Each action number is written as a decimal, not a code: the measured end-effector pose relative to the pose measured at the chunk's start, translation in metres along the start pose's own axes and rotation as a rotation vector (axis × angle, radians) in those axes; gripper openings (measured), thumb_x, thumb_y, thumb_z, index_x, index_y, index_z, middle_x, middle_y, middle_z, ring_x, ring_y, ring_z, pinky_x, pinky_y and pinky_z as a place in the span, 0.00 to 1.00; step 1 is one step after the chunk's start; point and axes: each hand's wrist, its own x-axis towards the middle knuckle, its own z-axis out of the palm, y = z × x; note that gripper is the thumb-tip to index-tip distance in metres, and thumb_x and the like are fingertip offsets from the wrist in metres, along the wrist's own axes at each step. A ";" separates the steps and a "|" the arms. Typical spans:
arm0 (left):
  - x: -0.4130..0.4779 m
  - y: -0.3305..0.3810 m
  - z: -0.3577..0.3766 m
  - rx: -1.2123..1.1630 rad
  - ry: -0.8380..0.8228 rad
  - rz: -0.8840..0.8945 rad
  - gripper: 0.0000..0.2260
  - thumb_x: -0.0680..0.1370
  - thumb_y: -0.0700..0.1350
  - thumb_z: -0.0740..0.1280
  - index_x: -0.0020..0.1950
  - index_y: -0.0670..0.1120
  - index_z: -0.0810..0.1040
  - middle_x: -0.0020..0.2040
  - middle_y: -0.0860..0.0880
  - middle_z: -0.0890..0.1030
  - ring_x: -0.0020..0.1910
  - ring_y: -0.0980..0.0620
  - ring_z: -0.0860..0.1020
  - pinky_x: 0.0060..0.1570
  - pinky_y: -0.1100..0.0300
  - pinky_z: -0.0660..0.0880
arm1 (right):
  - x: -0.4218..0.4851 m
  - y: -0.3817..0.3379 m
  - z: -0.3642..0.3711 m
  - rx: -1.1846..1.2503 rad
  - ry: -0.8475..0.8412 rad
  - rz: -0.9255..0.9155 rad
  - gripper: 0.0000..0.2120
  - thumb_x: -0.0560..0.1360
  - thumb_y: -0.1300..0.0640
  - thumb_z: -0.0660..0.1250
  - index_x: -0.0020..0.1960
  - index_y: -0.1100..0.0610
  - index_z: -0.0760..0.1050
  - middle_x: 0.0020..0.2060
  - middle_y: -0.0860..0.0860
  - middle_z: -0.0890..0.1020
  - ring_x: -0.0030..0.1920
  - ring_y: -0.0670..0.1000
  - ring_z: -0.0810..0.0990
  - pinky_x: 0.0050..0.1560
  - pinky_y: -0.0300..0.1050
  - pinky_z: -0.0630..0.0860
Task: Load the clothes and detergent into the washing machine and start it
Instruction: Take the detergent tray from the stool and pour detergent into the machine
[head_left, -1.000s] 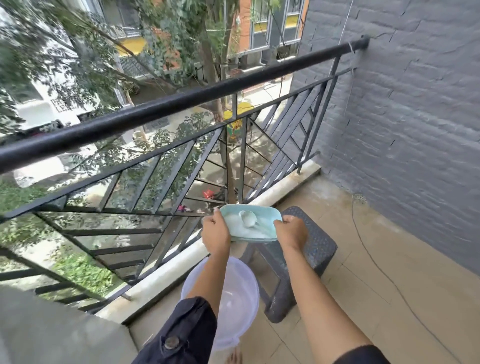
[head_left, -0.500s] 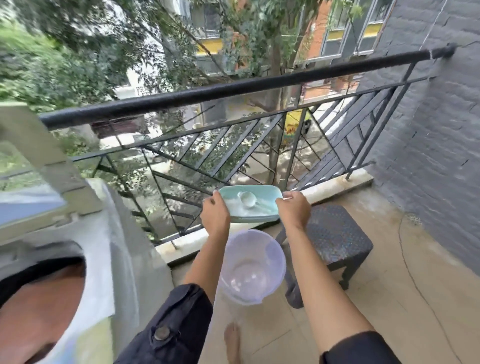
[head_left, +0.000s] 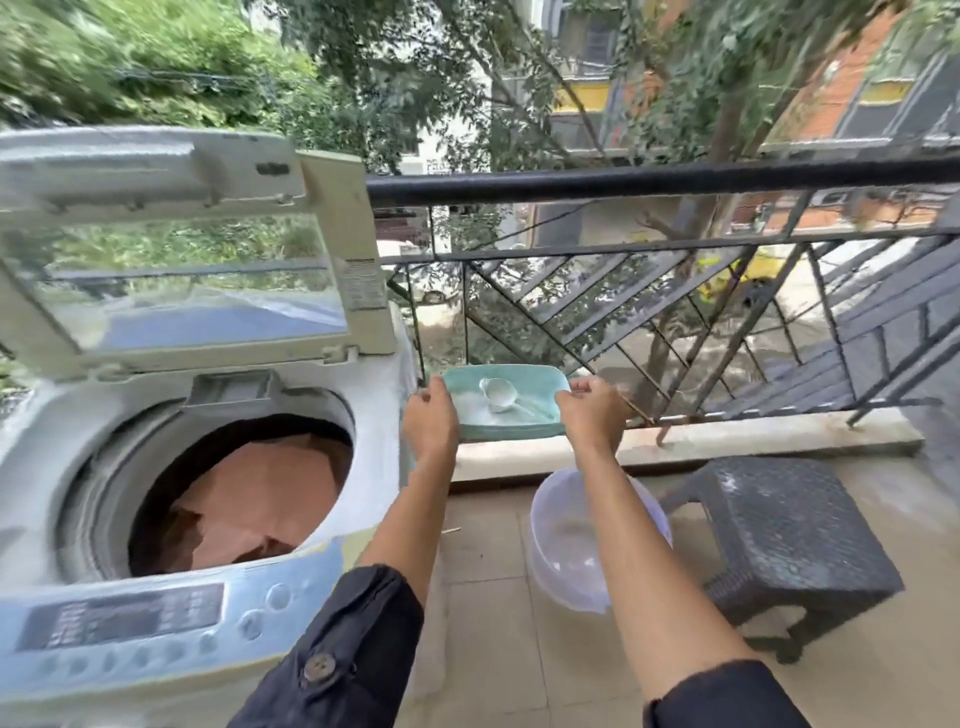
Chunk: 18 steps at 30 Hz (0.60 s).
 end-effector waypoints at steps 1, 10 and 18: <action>0.007 -0.002 -0.011 0.003 0.023 -0.010 0.23 0.82 0.53 0.53 0.63 0.38 0.74 0.63 0.38 0.76 0.62 0.39 0.73 0.62 0.52 0.68 | -0.004 -0.007 0.010 -0.012 -0.011 -0.012 0.12 0.71 0.62 0.65 0.54 0.59 0.79 0.51 0.56 0.83 0.52 0.58 0.79 0.42 0.40 0.66; 0.080 -0.016 -0.119 -0.032 0.118 -0.058 0.22 0.82 0.53 0.52 0.61 0.38 0.74 0.63 0.38 0.75 0.62 0.41 0.72 0.59 0.54 0.67 | -0.054 -0.068 0.123 -0.071 -0.070 -0.073 0.09 0.70 0.59 0.67 0.50 0.56 0.80 0.49 0.54 0.84 0.51 0.57 0.80 0.47 0.44 0.74; 0.154 -0.042 -0.209 0.018 0.097 -0.038 0.24 0.82 0.56 0.53 0.62 0.39 0.76 0.65 0.39 0.75 0.66 0.40 0.71 0.63 0.53 0.65 | -0.097 -0.103 0.225 -0.107 -0.137 -0.099 0.13 0.69 0.59 0.68 0.54 0.55 0.80 0.51 0.54 0.84 0.54 0.58 0.80 0.49 0.43 0.74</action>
